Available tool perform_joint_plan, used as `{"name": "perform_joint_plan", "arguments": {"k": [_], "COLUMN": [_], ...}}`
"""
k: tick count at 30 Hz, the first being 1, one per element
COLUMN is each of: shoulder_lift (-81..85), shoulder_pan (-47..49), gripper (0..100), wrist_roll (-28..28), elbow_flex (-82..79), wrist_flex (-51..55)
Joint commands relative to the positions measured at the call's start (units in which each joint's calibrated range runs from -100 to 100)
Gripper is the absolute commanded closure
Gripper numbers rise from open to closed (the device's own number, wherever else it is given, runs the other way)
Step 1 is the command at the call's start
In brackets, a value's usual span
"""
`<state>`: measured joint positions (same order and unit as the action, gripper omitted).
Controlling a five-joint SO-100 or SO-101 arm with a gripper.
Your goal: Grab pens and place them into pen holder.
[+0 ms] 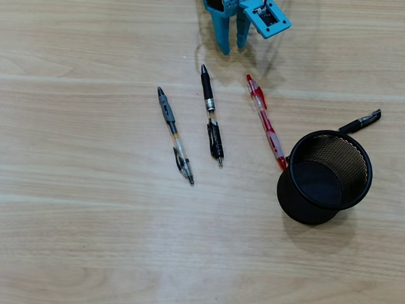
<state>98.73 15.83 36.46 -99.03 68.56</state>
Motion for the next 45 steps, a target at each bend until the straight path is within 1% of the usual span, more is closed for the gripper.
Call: {"name": "perform_joint_plan", "arguments": {"k": [1,35,41,45], "shoulder_lift": [-0.25,-0.25,-0.42,-0.51], "shoulder_pan": [0.14,0.14,-6.80,-10.26], "gripper": [87,87,87,87], "wrist_roll": [0.44,0.44,0.76,0.91], "elbow_flex": [-0.79,-0.79,-0.79,-0.07], "wrist_flex": [-0.19,-0.19,0.15,5.48]}}
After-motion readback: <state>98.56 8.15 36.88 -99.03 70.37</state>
